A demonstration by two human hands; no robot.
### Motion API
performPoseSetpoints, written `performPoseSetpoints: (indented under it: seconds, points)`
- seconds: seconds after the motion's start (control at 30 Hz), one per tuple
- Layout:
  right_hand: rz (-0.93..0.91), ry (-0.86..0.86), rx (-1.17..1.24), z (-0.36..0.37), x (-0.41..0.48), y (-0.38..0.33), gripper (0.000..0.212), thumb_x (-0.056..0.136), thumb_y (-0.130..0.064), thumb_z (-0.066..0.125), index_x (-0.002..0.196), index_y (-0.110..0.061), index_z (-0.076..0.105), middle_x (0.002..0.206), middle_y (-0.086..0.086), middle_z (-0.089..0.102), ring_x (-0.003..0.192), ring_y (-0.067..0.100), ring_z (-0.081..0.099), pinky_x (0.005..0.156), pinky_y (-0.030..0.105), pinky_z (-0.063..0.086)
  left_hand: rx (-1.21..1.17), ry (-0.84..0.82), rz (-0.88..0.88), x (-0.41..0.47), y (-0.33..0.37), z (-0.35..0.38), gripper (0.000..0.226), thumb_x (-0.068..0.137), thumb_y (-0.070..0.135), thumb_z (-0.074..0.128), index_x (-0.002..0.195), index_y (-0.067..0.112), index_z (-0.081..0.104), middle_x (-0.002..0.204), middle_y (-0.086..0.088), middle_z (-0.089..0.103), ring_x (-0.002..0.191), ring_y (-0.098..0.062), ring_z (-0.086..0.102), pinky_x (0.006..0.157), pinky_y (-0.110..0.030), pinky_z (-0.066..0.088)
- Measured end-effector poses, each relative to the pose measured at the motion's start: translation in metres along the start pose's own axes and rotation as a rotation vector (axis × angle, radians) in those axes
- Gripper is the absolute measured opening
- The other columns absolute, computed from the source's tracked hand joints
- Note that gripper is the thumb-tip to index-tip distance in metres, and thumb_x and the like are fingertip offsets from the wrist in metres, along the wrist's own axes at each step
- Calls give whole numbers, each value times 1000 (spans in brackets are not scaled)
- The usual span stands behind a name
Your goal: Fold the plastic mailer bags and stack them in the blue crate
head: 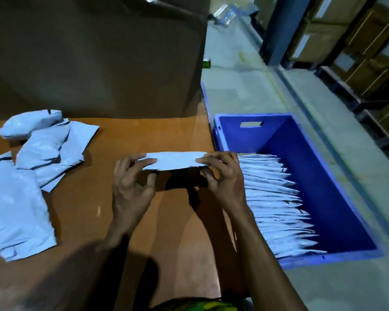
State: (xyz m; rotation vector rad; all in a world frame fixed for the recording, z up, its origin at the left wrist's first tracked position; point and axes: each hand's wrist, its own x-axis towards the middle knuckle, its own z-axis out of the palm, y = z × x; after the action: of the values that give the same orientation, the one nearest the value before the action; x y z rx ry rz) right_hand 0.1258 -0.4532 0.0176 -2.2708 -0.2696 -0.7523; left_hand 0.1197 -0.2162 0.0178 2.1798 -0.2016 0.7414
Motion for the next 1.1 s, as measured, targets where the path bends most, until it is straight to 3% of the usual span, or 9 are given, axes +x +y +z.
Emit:
performPoseSetpoints:
  seconds: [0.13, 0.27, 0.4, 0.53, 0.63, 0.77, 1.0, 1.1]
  points:
    - [-96, 75, -79, -50, 30, 38, 34, 82, 3, 80, 110, -16, 80, 106, 0, 72, 103, 28, 60, 83, 26, 47, 33, -31, 89, 31, 36, 48, 25, 86, 3, 75, 108, 14, 75, 112, -6, 64, 110, -29, 57, 96, -15, 33]
    - [-63, 172, -124, -107, 50, 92, 17, 89, -8, 82, 104, -16, 81, 100, -1, 74, 98, 28, 62, 89, 19, 41, 77, -87, 265, 59, 76, 111, 23, 83, 15, 73, 106, 15, 75, 102, -4, 67, 100, -29, 60, 83, -40, 43]
    - [-41, 167, -170, -154, 62, 144, 13, 89, -11, 80, 101, -13, 80, 97, 2, 74, 96, 16, 59, 90, 24, 40, 95, -126, 417, 81, 113, 169, 18, 79, 12, 76, 96, 17, 75, 93, -2, 67, 96, -28, 61, 81, -40, 42]
    - [30, 77, -225, -161, 71, 198, 17, 85, -10, 81, 102, -15, 81, 95, 4, 75, 91, 22, 60, 81, 22, 38, 202, -244, 477, 97, 119, 221, 16, 74, 13, 78, 90, 15, 74, 88, -4, 68, 89, -31, 62, 79, -39, 39]
    - [175, -11, -222, -146, 80, 237, 23, 79, -5, 80, 100, -13, 82, 94, 9, 78, 87, 31, 70, 80, 29, 48, 257, -417, 358, 107, 122, 258, 16, 73, 11, 75, 89, 13, 71, 88, -8, 67, 86, -37, 65, 75, -40, 47]
    - [384, -210, -206, -114, 90, 270, 40, 68, 6, 76, 103, -13, 81, 98, 15, 77, 91, 35, 74, 83, 44, 60, 418, -724, 144, 117, 124, 295, 24, 83, 12, 66, 106, 11, 65, 110, -15, 69, 105, -41, 65, 81, -43, 50]
    - [511, -469, -262, -71, 71, 326, 28, 80, -5, 69, 107, -12, 70, 98, 21, 68, 95, 43, 64, 79, 44, 54, 610, -1071, -52, 101, 100, 358, 49, 95, 12, 62, 141, 7, 45, 134, -20, 58, 127, -41, 56, 96, -45, 48]
    - [424, -620, -319, -63, 68, 340, 35, 87, -16, 68, 122, -19, 67, 117, 15, 69, 115, 40, 58, 93, 42, 41, 588, -1147, -138, 96, 82, 375, 60, 97, 6, 55, 154, 15, 39, 143, -20, 53, 132, -41, 53, 104, -47, 47]
